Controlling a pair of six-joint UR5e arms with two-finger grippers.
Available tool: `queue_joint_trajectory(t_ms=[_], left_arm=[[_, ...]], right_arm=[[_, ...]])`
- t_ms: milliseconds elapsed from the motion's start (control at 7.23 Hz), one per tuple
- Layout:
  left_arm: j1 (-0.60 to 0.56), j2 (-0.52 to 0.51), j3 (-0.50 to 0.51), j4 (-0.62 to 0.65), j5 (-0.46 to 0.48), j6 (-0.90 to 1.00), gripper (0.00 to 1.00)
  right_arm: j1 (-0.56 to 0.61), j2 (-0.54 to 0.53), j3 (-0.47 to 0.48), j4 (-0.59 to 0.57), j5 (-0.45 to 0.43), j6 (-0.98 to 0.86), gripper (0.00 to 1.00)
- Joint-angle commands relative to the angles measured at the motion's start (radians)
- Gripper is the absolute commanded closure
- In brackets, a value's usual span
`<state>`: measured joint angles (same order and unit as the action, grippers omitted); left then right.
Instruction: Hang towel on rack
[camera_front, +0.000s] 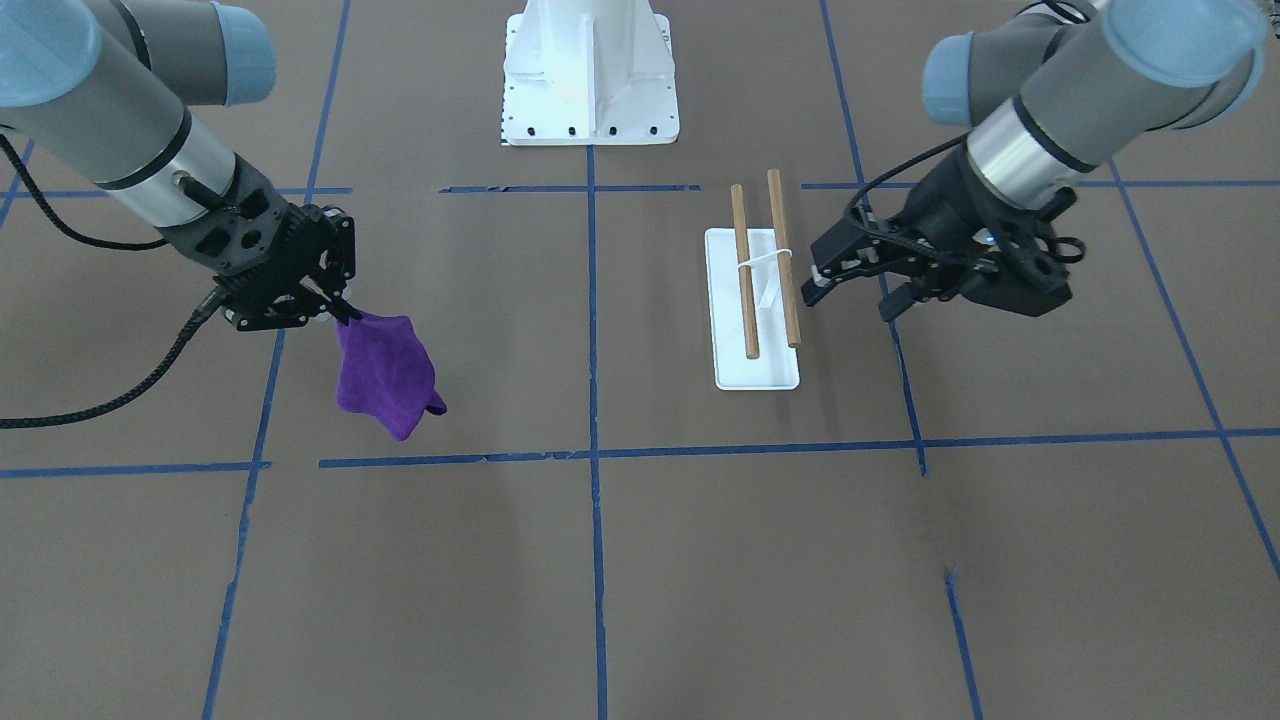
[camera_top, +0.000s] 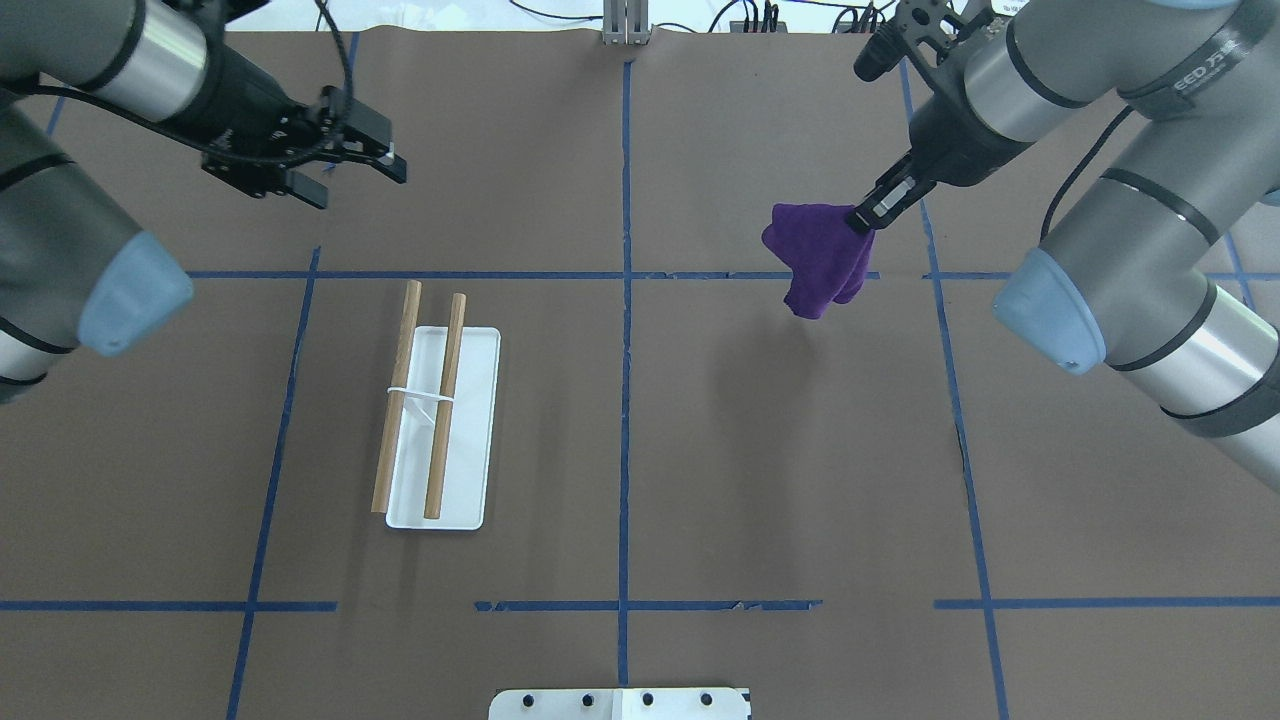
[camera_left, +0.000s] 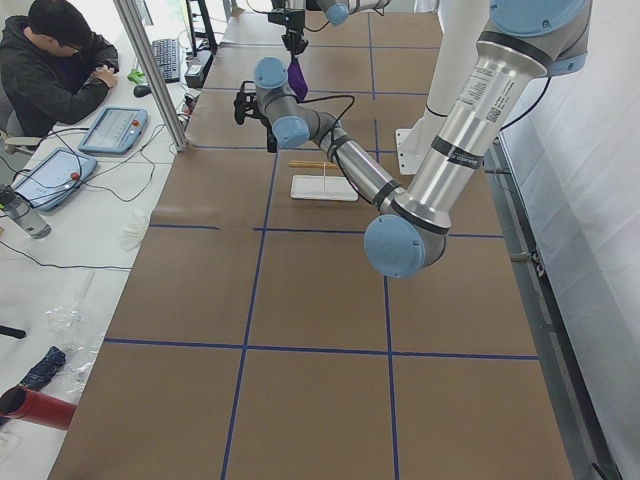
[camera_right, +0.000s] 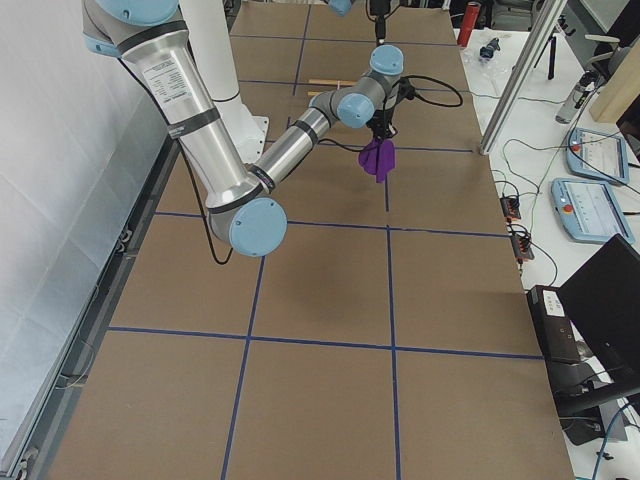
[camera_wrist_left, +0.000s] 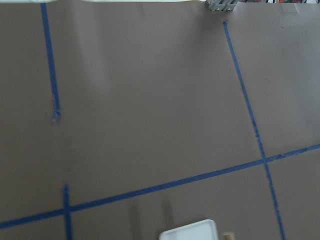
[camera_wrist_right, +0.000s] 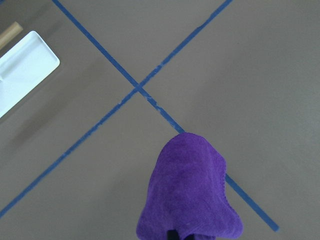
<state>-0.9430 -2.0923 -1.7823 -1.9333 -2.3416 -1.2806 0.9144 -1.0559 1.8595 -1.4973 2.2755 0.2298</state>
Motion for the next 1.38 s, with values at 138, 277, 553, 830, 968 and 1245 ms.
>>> queue_joint_trajectory(t_ms=[138, 277, 553, 830, 968, 1245], left_arm=[[0.146, -0.15, 0.067, -0.004, 0.088, -0.429, 0.0], [0.17, -0.176, 0.126, -0.094, 0.141, -0.556, 0.0], [0.182, -0.19, 0.234, -0.275, 0.16, -0.698, 0.0], [0.222, -0.204, 0.234, -0.279, 0.191, -0.741, 0.0], [0.248, -0.206, 0.231, -0.282, 0.224, -0.749, 0.03], [0.277, -0.212, 0.228, -0.282, 0.225, -0.773, 0.19]], right_arm=[[-0.138, 0.075, 0.071, 0.003, -0.129, 0.144, 1.0], [-0.193, 0.079, 0.104, 0.003, -0.187, 0.192, 1.0], [-0.239, 0.099, 0.13, 0.003, -0.225, 0.229, 1.0], [-0.25, 0.106, 0.13, 0.003, -0.234, 0.232, 1.0], [-0.252, 0.109, 0.13, 0.003, -0.235, 0.232, 1.0], [-0.252, 0.122, 0.127, 0.003, -0.237, 0.233, 1.0]])
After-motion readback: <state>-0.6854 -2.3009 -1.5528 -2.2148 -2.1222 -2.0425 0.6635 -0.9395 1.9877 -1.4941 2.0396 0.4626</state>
